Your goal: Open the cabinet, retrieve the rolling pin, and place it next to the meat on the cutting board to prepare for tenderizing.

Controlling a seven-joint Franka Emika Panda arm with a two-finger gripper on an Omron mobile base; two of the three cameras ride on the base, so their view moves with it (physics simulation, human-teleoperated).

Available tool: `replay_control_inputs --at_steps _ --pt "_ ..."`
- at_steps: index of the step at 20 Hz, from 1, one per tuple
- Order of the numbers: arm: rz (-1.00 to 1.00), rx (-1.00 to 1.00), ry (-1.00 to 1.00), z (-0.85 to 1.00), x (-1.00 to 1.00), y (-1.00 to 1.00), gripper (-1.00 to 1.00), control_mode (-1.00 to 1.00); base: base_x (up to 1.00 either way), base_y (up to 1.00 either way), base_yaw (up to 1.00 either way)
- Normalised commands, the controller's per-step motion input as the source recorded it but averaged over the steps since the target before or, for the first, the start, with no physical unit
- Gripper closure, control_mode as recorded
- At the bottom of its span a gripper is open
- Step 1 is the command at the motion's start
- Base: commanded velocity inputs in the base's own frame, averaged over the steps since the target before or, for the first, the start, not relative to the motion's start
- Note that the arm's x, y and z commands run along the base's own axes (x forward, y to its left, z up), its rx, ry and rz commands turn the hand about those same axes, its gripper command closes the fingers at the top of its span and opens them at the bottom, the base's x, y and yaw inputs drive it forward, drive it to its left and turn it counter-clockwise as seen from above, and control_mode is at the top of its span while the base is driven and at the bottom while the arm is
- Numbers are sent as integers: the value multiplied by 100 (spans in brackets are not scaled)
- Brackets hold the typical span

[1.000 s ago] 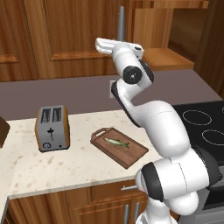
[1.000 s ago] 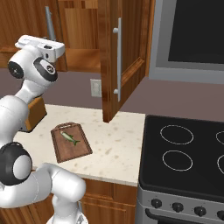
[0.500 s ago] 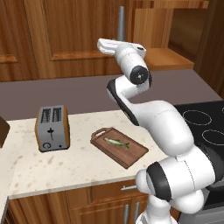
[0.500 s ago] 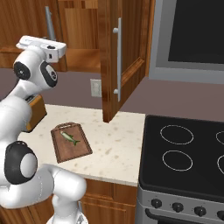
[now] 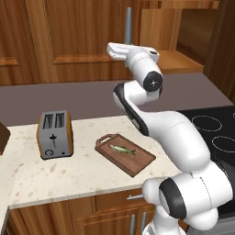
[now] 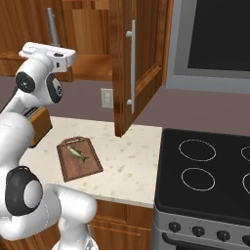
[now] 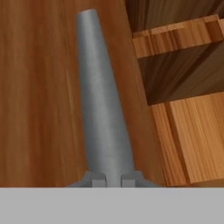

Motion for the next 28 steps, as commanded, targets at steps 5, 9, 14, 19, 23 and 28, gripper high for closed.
replay_control_inputs --at_steps 5,9,14,19,23,28 --pt "-6 -1 -2 0 -32 1 100 -100 0 0 0" --pt "-8 -1 -2 0 -39 4 100 -100 0 0 0" --pt "-9 0 -3 0 -56 17 100 -100 0 0 0" --pt "-10 0 -3 0 -62 20 100 -100 0 0 0" --pt "-9 0 -3 0 -66 18 100 -100 0 0 0" --pt "-3 0 -5 0 -55 0 100 -100 0 0 0"
